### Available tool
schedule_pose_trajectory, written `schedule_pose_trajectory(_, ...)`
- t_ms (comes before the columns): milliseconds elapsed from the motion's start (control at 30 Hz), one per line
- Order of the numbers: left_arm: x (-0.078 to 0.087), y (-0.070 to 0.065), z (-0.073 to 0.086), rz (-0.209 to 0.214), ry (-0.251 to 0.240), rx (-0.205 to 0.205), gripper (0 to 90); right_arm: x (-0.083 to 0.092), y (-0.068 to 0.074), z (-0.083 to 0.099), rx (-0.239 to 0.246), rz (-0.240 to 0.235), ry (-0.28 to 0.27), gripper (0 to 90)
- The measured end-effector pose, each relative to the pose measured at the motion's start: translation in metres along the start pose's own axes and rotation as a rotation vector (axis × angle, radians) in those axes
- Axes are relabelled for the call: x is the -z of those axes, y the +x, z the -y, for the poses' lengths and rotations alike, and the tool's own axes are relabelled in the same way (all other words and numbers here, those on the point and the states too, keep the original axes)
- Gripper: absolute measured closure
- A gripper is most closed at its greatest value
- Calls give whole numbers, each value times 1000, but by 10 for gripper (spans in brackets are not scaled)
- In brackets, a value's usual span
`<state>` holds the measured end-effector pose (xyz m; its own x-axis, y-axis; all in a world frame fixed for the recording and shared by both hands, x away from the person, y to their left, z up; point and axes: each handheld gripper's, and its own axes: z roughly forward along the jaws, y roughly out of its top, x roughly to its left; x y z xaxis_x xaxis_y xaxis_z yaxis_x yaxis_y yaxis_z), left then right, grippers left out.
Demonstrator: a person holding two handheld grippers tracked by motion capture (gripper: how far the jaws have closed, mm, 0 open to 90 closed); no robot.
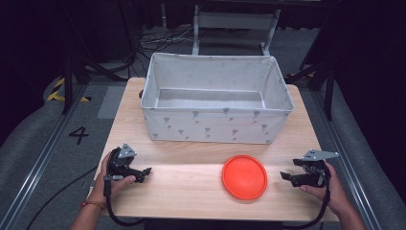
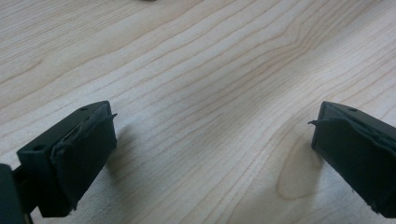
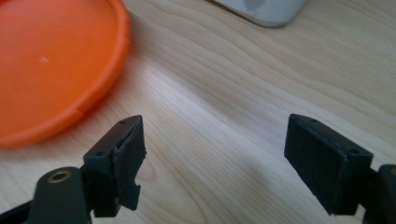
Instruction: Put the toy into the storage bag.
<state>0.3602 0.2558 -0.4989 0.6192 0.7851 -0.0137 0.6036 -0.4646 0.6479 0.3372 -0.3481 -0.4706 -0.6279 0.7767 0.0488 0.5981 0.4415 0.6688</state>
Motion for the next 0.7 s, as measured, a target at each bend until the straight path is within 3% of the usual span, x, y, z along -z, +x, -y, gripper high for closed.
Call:
schedule_pose_trajectory(67, 0, 0, 0, -1, -1, 3, 3, -1, 3, -4, 12, -9, -3, 215)
schedule_pose_trajectory(167, 0, -1, 1, 2, -1, 10, 3, -8, 15, -21, 36, -70, -14, 223)
schedule_pose_trajectory(267, 0, -1, 1, 2, 0, 11, 3, -13, 22, -30, 54, -86, -17, 219)
schedule_pose_trajectory(467, 1, 0, 1, 7, 8, 11, 4, -38, 37, -47, 95, -142, 11, 215)
schedule_pose_trajectory(700, 1, 0, 2, 9, 6, 5, 3, -55, 42, -47, 102, -138, 52, 207)
